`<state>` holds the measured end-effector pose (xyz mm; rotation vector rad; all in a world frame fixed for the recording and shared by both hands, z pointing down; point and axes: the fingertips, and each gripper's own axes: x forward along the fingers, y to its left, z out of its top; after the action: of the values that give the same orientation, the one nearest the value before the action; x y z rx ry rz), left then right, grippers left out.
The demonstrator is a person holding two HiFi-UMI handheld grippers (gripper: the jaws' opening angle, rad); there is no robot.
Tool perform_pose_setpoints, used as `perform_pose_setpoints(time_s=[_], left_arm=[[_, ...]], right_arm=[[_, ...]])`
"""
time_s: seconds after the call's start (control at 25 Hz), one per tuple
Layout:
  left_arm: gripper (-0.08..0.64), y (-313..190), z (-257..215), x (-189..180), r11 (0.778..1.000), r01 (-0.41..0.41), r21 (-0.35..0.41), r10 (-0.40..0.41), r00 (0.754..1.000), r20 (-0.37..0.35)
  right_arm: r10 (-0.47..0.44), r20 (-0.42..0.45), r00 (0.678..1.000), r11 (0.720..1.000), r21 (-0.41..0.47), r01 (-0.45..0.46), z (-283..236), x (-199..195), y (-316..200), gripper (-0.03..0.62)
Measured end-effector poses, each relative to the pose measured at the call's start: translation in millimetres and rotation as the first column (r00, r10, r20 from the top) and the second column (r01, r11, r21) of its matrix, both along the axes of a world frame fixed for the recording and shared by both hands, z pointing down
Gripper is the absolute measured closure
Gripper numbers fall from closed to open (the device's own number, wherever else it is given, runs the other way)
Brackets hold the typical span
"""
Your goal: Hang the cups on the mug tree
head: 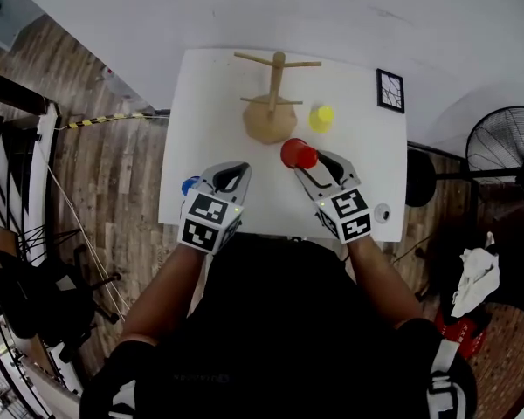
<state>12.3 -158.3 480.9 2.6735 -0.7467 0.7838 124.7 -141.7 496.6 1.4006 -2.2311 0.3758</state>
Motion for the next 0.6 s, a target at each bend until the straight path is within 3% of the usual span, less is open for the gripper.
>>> perform_pose_setpoints(time_s=[0.32, 0.6], left_arm=[[0.546, -2, -15, -5, 1.0, 0.018, 0.018, -0.018, 0.999, -0.029], [0.546, 0, -26, -13, 0.999, 0.034, 0.042, -0.031, 0.998, -0.052]], right_arm=[[-0.037, 0.031, 0.999, 0.979, 0.199, 0.03, -90, -16, -17, 0.381], [-0.039, 0.007, 0.999, 0.968, 0.248, 0.036, -107, -29, -35, 0.382]])
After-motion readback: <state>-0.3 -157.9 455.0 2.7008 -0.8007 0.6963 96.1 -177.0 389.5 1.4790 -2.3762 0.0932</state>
